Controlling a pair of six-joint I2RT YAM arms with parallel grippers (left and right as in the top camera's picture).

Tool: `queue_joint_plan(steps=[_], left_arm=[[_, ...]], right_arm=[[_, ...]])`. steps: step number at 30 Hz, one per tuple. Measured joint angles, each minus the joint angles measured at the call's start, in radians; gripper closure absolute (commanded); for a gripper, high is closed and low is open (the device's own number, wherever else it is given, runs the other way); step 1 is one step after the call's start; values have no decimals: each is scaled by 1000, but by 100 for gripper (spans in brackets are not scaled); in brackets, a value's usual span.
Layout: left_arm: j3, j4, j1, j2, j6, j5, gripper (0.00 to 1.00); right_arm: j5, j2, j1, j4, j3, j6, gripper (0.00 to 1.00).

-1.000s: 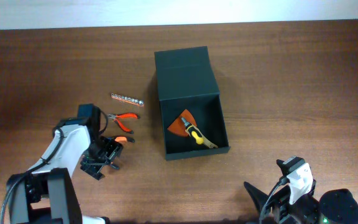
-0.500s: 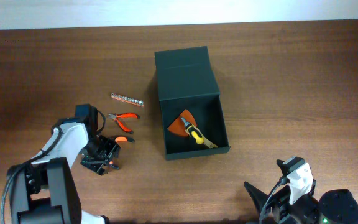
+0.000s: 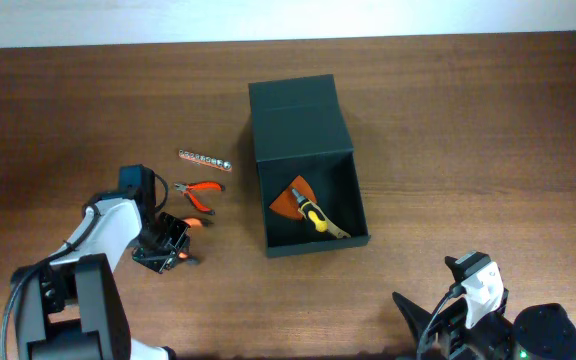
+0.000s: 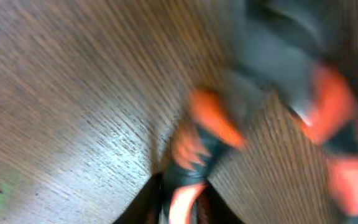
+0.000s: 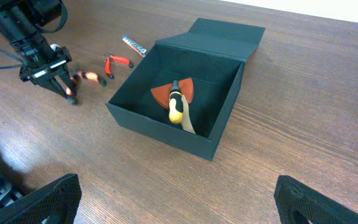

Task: Pack container
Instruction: 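Reach the left gripper to the orange-black needle-nose pliers and grasp, then carry the pliers into the green box and open the left gripper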

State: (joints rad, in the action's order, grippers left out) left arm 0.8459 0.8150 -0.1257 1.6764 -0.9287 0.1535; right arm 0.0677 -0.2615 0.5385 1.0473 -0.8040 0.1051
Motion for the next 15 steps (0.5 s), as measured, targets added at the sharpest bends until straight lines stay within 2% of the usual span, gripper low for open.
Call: queue_joint_plan(steps=[3, 7, 15], left_arm=[[-1, -3, -2, -3, -6, 5, 95], [-5, -6, -2, -7, -7, 5, 98], [-31, -28, -2, -44, -7, 5, 98]], right_arm=[[0, 0, 0, 0, 0, 0, 1], [0, 0, 0, 0, 0, 0, 1], [0, 0, 0, 0, 0, 0, 1]])
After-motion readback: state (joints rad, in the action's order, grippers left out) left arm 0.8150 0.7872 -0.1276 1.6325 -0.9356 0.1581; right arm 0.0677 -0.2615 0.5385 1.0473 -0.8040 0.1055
